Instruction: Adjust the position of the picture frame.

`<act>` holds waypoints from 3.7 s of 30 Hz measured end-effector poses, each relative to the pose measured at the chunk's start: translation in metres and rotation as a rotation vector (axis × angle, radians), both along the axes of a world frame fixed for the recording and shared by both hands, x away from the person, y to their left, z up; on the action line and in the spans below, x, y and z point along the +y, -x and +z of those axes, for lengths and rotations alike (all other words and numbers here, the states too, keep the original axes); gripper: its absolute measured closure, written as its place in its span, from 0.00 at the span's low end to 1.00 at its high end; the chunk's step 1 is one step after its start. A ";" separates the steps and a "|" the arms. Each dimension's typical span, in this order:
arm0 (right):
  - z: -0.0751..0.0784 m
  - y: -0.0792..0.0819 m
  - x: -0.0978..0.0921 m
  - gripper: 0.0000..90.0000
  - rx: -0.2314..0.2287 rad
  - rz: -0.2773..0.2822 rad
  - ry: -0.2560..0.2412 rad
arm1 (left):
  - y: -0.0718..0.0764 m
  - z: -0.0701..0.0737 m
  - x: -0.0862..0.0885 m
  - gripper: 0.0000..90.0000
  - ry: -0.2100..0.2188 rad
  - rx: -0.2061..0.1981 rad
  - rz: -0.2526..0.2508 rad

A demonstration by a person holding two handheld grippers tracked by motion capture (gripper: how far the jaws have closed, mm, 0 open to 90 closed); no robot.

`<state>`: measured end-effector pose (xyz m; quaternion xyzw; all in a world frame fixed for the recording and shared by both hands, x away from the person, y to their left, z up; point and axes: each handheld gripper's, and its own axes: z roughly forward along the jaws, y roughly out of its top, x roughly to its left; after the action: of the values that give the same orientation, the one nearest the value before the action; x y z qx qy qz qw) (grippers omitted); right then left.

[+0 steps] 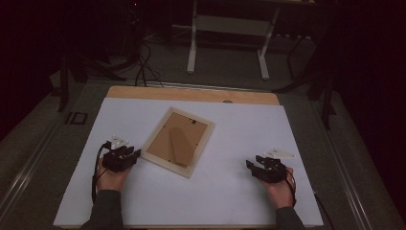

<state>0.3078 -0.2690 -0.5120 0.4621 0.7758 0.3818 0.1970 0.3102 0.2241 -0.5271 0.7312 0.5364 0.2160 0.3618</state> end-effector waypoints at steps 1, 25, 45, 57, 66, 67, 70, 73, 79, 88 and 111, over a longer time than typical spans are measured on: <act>0.000 0.000 0.002 0.59 -0.005 0.009 0.001 | -0.001 0.000 0.000 0.76 0.000 -0.004 0.001; 0.008 -0.011 0.056 1.00 -0.044 0.149 -0.001 | 0.003 0.005 -0.051 1.00 -0.030 -0.010 -0.165; -0.009 -0.020 0.133 1.00 0.011 0.309 0.000 | 0.005 0.003 -0.044 1.00 -0.031 0.003 -0.151; -0.023 -0.023 0.152 1.00 0.059 0.354 0.041 | 0.006 0.004 -0.043 1.00 -0.035 -0.013 -0.142; -0.025 -0.023 0.155 1.00 0.069 0.374 0.049 | 0.007 0.005 -0.043 1.00 -0.034 -0.017 -0.143; -0.025 -0.023 0.155 1.00 0.071 0.381 0.048 | 0.007 0.005 -0.043 1.00 -0.033 -0.017 -0.144; -0.025 -0.021 0.158 1.00 0.068 0.399 0.052 | 0.007 0.004 -0.044 1.00 -0.041 -0.014 -0.150; -0.024 -0.019 0.164 1.00 0.069 0.417 0.056 | 0.007 0.004 -0.044 1.00 -0.041 -0.015 -0.149; -0.024 -0.017 0.176 1.00 0.065 0.450 0.063 | 0.008 0.005 -0.043 1.00 -0.036 -0.016 -0.151; -0.025 -0.016 0.193 1.00 0.065 0.477 0.063 | 0.010 0.005 -0.044 1.00 -0.037 -0.014 -0.156; -0.027 -0.019 0.241 1.00 0.075 0.533 0.031 | 0.009 0.004 -0.038 1.00 -0.031 -0.004 -0.133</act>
<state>0.3271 -0.0276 -0.5389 0.2524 0.8826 0.3907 0.0679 0.3011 0.1858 -0.5230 0.7703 0.4826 0.2011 0.3652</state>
